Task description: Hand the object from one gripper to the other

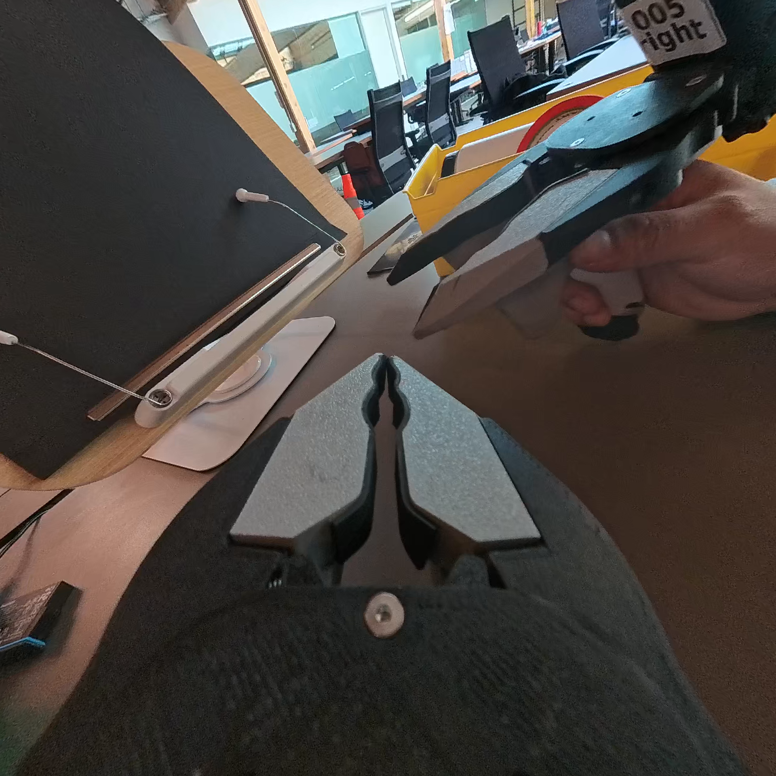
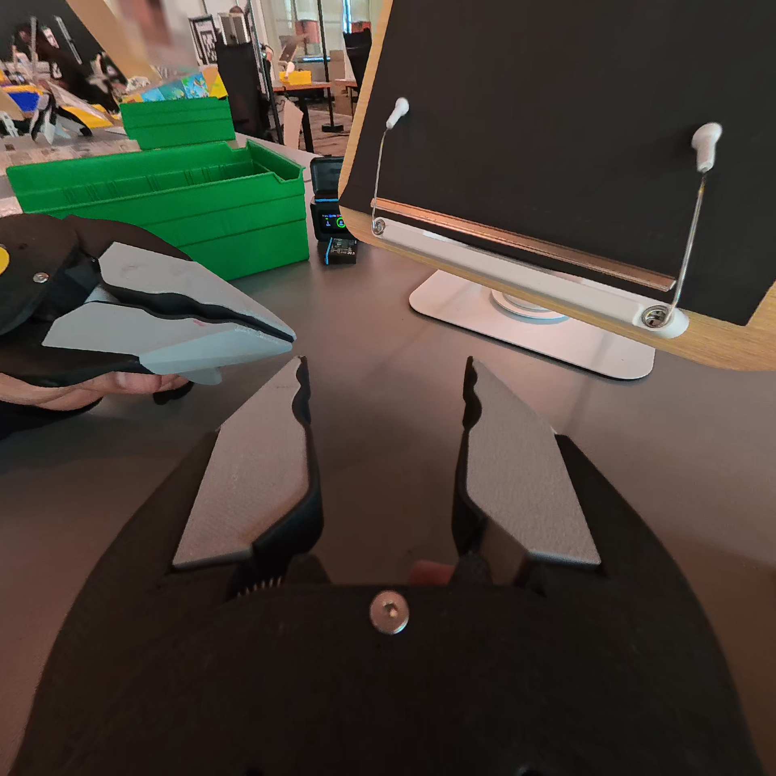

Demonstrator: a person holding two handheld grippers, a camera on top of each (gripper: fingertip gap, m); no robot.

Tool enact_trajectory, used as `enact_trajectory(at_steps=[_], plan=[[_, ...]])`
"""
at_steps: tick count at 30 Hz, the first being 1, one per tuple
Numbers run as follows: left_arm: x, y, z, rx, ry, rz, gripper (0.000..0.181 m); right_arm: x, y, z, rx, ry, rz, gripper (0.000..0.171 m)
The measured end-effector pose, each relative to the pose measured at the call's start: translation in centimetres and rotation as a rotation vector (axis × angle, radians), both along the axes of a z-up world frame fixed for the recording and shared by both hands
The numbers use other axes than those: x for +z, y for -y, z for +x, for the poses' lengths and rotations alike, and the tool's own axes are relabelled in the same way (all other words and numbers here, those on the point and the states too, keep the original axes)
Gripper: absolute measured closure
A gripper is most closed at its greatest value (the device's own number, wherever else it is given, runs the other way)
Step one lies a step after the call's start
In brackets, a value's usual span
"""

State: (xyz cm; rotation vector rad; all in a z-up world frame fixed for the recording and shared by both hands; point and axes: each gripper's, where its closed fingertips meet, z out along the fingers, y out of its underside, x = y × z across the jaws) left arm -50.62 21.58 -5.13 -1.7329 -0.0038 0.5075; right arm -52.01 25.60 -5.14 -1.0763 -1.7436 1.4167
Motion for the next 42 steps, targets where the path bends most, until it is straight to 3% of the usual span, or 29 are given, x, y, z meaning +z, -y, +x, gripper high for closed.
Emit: enact_trajectory(at_steps=[42], plan=[[-0.3, -0.3, 0.7, -0.028, -0.003, -0.02, 0.181, -0.8, 0.8, 0.1, 0.026, 0.029, -0.003, 0.103]])
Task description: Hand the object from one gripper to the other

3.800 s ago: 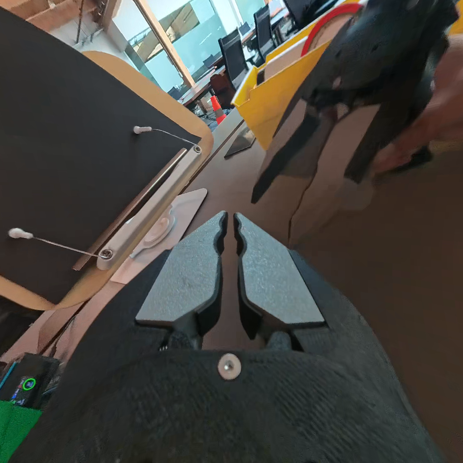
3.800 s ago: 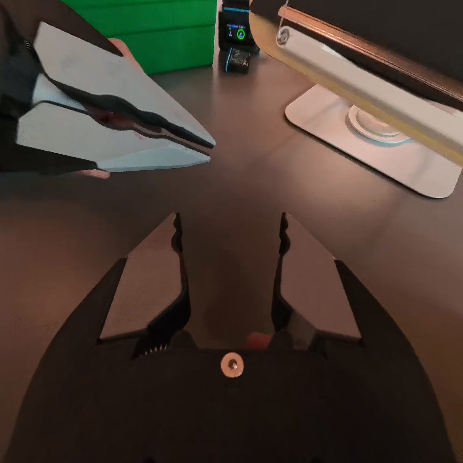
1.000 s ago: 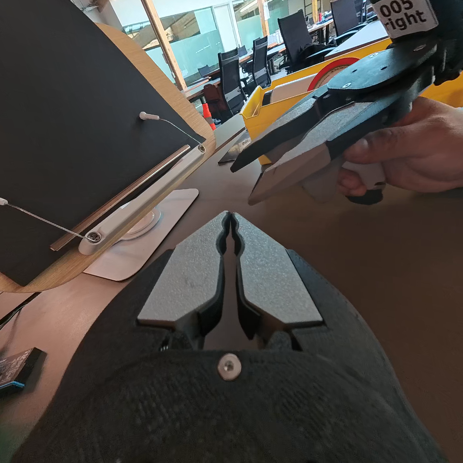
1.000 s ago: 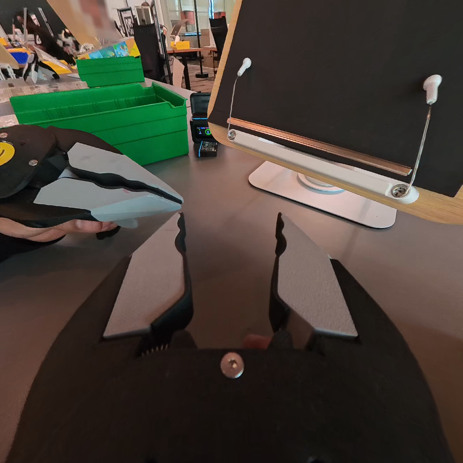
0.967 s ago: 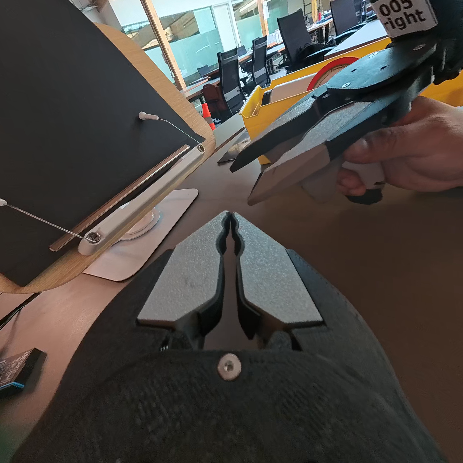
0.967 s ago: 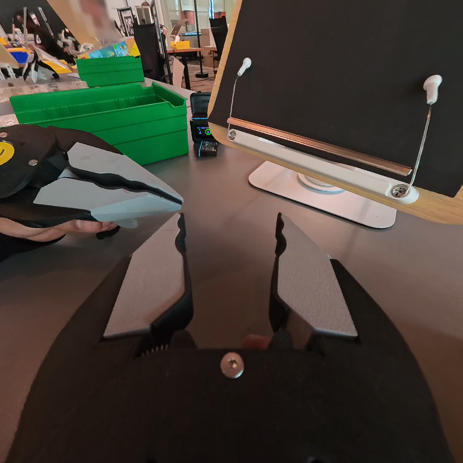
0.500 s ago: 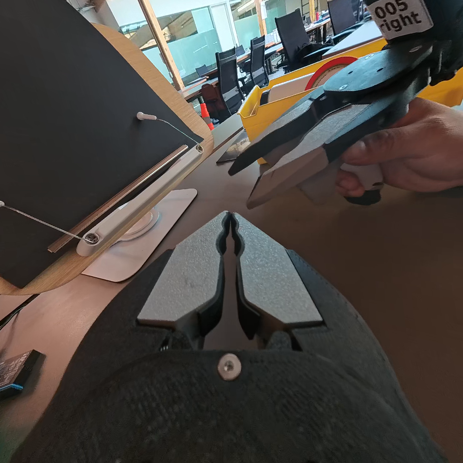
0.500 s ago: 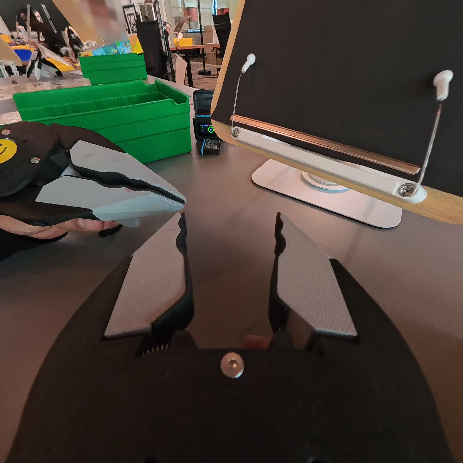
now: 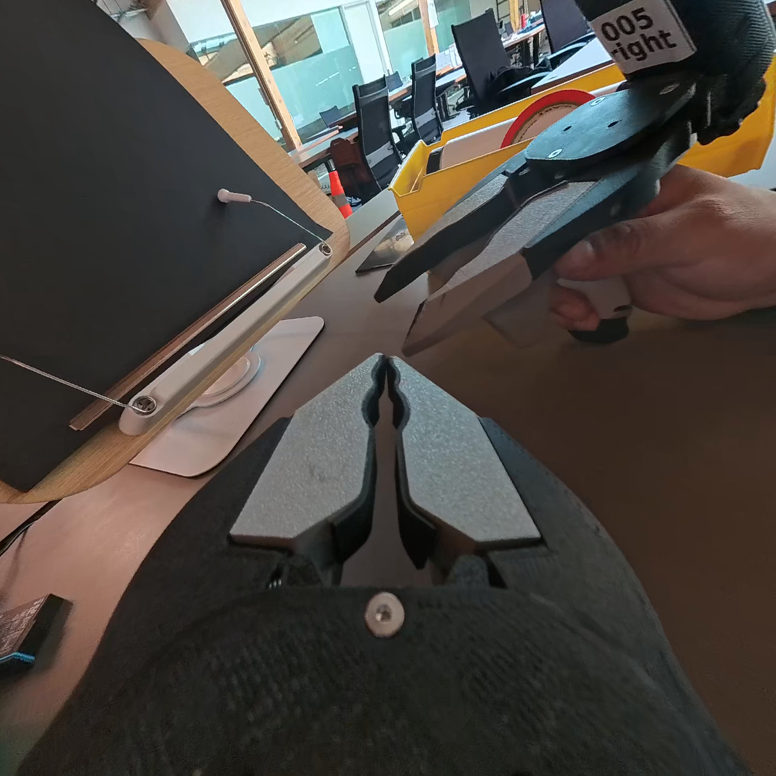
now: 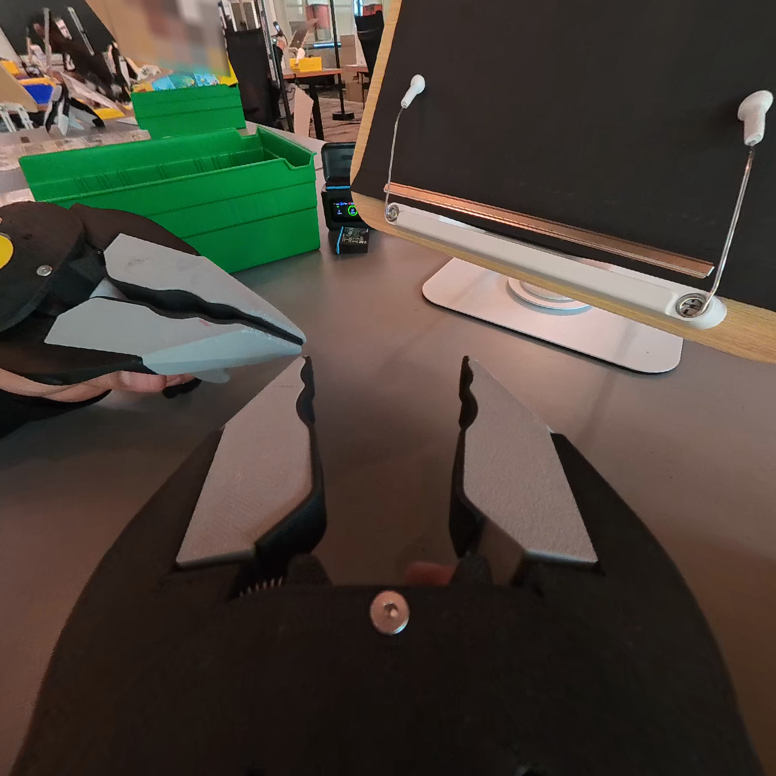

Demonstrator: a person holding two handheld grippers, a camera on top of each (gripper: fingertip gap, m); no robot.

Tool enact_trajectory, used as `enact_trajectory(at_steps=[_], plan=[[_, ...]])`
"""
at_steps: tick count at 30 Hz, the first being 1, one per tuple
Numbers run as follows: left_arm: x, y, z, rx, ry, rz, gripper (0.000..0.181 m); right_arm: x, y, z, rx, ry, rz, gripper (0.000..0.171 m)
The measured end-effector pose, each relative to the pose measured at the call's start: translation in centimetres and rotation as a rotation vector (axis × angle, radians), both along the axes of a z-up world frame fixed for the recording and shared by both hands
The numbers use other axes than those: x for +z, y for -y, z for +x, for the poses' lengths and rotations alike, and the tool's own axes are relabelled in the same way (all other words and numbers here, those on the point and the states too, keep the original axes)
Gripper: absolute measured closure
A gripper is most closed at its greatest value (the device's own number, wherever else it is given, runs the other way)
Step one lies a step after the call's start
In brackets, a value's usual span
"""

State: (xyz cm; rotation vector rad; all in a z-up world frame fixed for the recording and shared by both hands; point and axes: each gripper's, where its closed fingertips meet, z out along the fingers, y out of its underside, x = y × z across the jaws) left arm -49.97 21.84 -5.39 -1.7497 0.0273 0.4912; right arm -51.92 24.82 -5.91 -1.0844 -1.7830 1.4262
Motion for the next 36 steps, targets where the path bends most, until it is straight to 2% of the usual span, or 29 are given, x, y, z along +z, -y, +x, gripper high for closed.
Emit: enact_trajectory(at_steps=[11, 14, 16, 21, 24, 30, 34, 36], plan=[[-0.4, -0.1, 0.8, -0.044, 0.044, -0.025, 0.18, 0.2, -0.6, -0.1, -0.013, -0.019, 0.013, 0.104], [-0.3, 0.4, 1.1, -0.042, 0.123, -0.028, 0.169, 0.1, -1.2, -0.2, -0.029, -0.015, 0.006, 0.103], [1.0, 1.4, 0.9, 0.006, 0.108, -0.039, 0.156, 0.1, -1.4, -0.3, -0.032, -0.009, -0.004, 0.103], [10.1, 8.3, -0.9, 0.201, 0.046, 0.138, 0.158, 0.3, -1.3, -0.2, -0.028, -0.013, -0.017, 0.104], [13.1, 13.7, -2.6, 0.299, 0.05, 0.184, 0.154, 0.2, -0.9, -0.2, -0.019, -0.011, -0.01, 0.103], [13.0, 24.2, -7.2, 0.566, 0.063, 0.172, 0.146, 0.1, -0.8, -0.2, -0.019, -0.01, 0.005, 0.104], [10.7, 28.2, -9.3, 0.648, 0.133, 0.167, 0.143, -0.3, -1.1, -0.2, -0.035, 0.005, 0.003, 0.104], [8.6, 28.6, -9.4, 0.629, 0.213, 0.127, 0.145, -0.5, -1.2, -0.2, -0.038, 0.025, -0.002, 0.106]])
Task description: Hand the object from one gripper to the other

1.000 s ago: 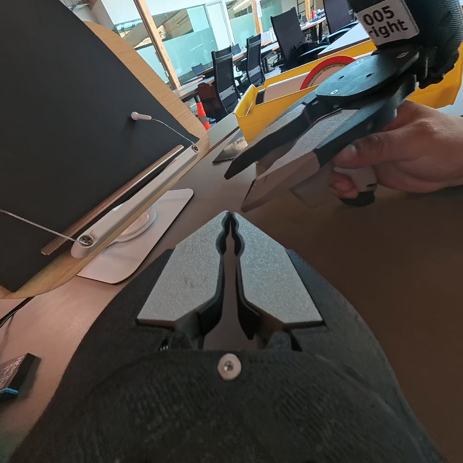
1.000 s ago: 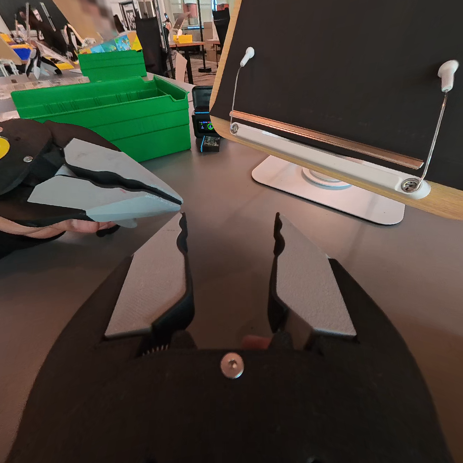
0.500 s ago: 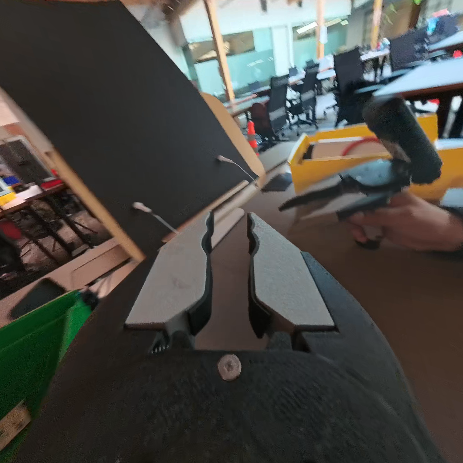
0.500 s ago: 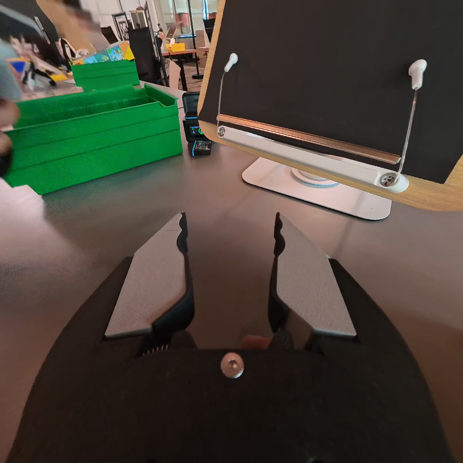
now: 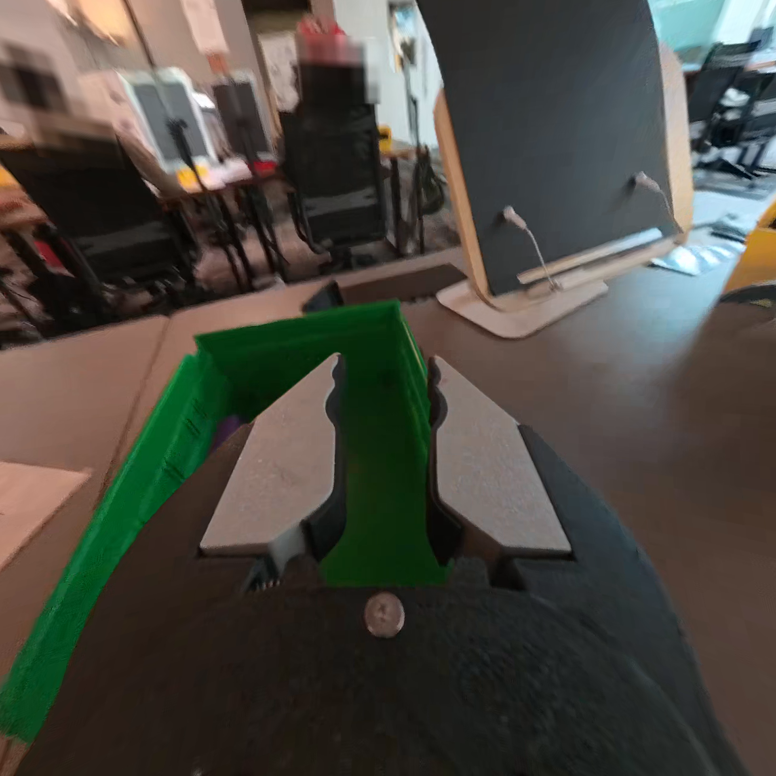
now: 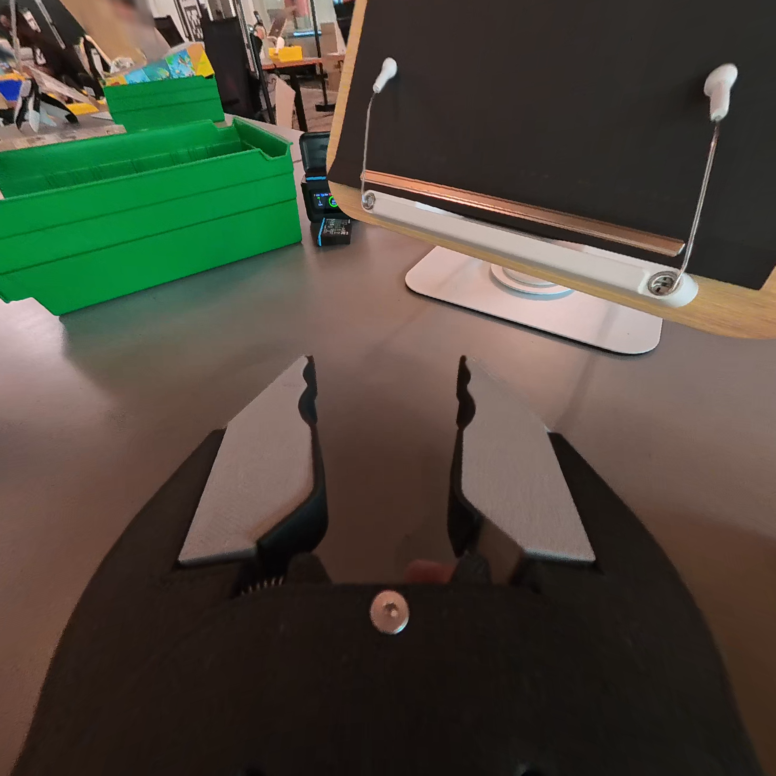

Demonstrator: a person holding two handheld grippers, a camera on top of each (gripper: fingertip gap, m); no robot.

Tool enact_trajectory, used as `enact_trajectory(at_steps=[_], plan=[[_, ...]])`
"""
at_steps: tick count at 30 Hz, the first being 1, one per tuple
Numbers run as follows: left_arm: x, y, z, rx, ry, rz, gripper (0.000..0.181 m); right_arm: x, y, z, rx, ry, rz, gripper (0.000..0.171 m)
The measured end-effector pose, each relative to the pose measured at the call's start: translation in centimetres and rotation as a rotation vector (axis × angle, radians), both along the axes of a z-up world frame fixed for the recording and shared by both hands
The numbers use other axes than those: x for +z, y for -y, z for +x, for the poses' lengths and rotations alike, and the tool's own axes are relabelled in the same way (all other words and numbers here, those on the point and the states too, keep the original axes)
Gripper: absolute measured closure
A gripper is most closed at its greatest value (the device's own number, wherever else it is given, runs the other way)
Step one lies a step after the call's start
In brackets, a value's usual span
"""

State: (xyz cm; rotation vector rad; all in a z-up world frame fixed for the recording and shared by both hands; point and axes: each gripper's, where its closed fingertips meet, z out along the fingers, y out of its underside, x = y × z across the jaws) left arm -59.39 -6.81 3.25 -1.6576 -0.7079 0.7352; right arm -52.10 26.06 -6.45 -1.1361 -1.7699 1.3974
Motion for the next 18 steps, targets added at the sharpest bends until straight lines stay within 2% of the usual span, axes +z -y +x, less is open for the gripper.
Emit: enact_trajectory(at_steps=[3, 5, 6, 7, 9, 11, 13, 14, 18], plan=[[-3.5, -1.4, 2.7, -0.161, 0.157, -0.047, 0.144, -0.2, -0.1, 0.0, -0.004, 0.01, -0.005, 0.107], [-4.6, -2.7, 4.8, -0.276, 0.205, -0.016, 0.149, -0.2, -0.2, -0.1, -0.006, 0.011, -0.006, 0.107], [-4.7, -3.9, 6.4, -0.383, 0.237, 0.031, 0.164, -0.2, -0.1, -0.1, -0.006, 0.012, -0.006, 0.108], [-4.5, -4.9, 7.3, -0.452, 0.263, 0.086, 0.154, -0.3, -0.1, -0.1, -0.006, 0.013, -0.005, 0.108], [-3.9, -6.0, 8.2, -0.529, 0.295, 0.153, 0.157, -0.3, -0.1, -0.1, -0.007, 0.013, -0.001, 0.108], [-2.0, -6.8, 8.4, -0.574, 0.288, 0.24, 0.15, -0.2, -0.2, -0.1, -0.01, 0.01, 0.0, 0.108], [0.6, -6.6, 7.1, -0.535, 0.234, 0.321, 0.149, -0.2, -0.3, 0.0, -0.014, 0.007, 0.001, 0.108], [1.3, -6.3, 5.9, -0.471, 0.199, 0.302, 0.149, -0.2, -0.3, 0.0, -0.016, 0.006, 0.0, 0.108], [2.3, -4.8, 1.4, -0.253, 0.066, 0.09, 0.147, -0.2, -0.5, 0.0, -0.019, 0.006, -0.003, 0.108]])
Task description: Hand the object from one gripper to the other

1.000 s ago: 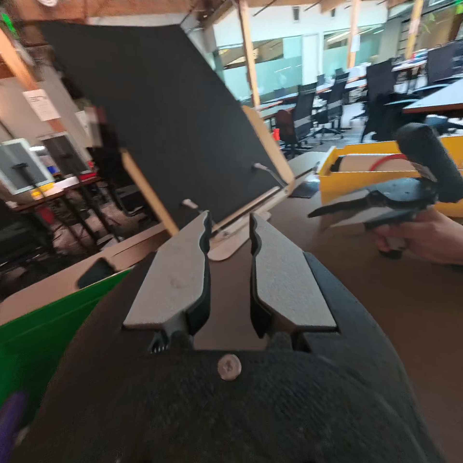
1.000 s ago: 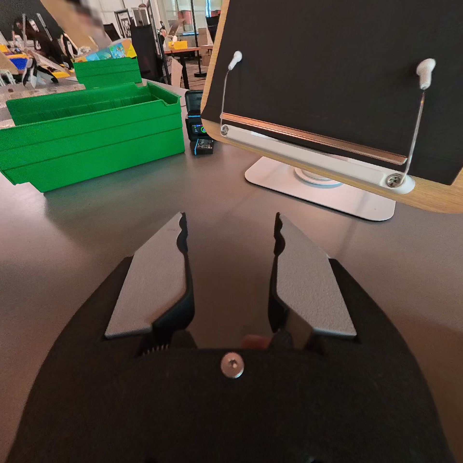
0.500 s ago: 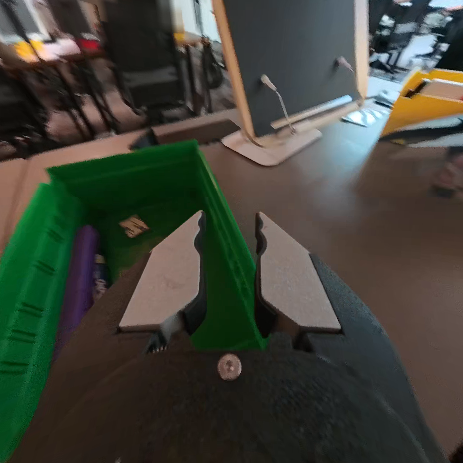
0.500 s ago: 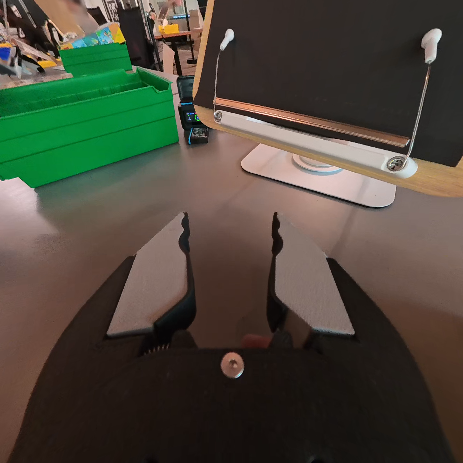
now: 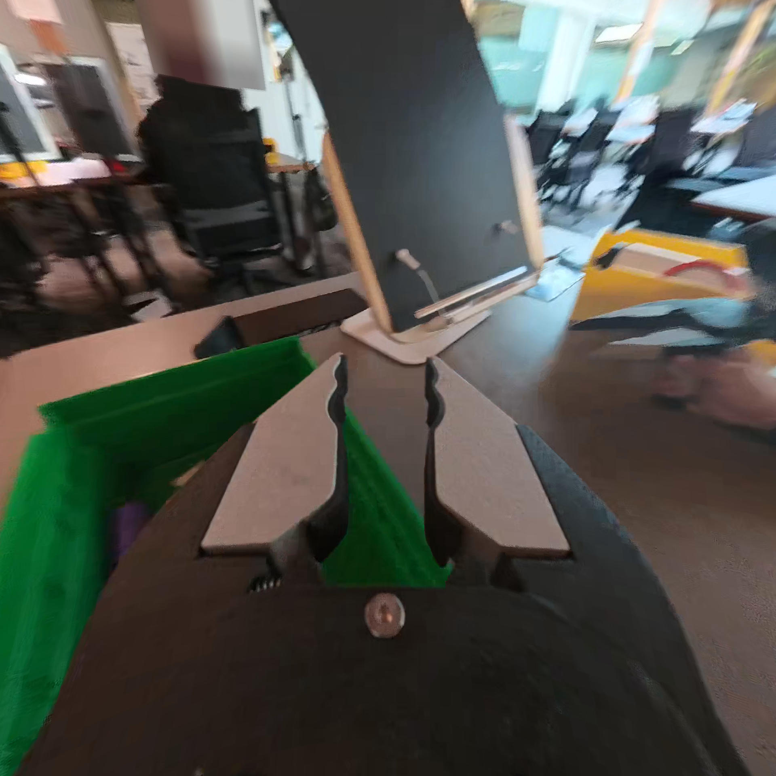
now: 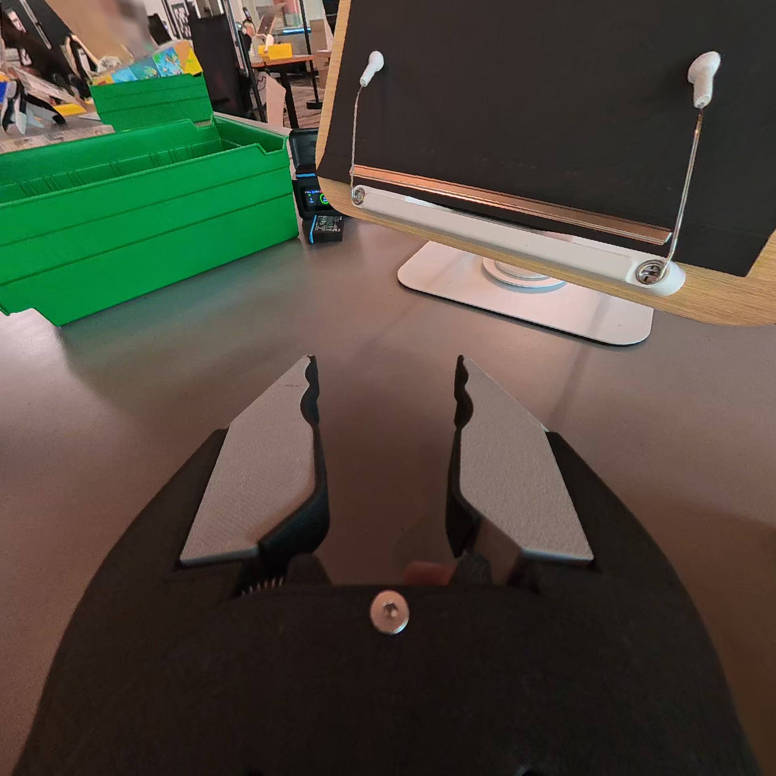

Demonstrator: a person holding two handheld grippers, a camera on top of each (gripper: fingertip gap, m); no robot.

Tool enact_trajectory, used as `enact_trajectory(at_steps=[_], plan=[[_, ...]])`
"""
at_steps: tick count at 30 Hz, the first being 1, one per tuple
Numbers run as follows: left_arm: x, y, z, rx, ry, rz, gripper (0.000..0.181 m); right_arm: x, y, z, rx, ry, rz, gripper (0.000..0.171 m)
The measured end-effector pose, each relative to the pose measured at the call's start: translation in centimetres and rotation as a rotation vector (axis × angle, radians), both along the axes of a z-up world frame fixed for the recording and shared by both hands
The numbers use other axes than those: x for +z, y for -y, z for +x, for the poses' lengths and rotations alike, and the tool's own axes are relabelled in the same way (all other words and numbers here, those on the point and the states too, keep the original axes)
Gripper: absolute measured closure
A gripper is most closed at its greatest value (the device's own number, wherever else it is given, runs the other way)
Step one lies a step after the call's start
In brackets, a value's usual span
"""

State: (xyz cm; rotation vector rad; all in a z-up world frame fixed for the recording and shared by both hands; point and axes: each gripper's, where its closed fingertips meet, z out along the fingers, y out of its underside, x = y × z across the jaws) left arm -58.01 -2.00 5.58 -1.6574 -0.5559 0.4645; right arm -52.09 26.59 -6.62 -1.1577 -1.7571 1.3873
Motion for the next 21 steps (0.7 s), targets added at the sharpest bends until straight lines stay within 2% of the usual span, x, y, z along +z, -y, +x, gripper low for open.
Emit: enact_trajectory(at_steps=[4, 9, 12, 16, 18, 21], plan=[[-0.7, -0.4, -2.5, 0.034, 0.021, -0.106, 0.133, 0.0, 0.1, 0.1, 0.012, 0.0, 0.0, 0.108], [-1.8, -0.3, -6.1, 0.176, 0.067, -0.138, 0.135, 0.0, 0.3, 0.2, 0.031, -0.003, -0.003, 0.106], [-3.1, -0.9, -7.2, 0.152, 0.069, -0.188, 0.126, 0.0, 0.3, 0.2, 0.038, -0.003, -0.01, 0.101], [-5.5, -1.2, -9.1, 0.14, 0.135, -0.228, 0.128, 0.0, 0.5, 0.3, 0.057, 0.008, -0.026, 0.095], [-6.9, -0.8, -10.5, 0.154, 0.166, -0.252, 0.118, 0.0, 0.5, 0.3, 0.056, 0.009, -0.028, 0.095], [-8.5, 0.1, -12.4, 0.187, 0.194, -0.286, 0.115, -0.1, 0.5, 0.3, 0.056, 0.014, -0.023, 0.095]])
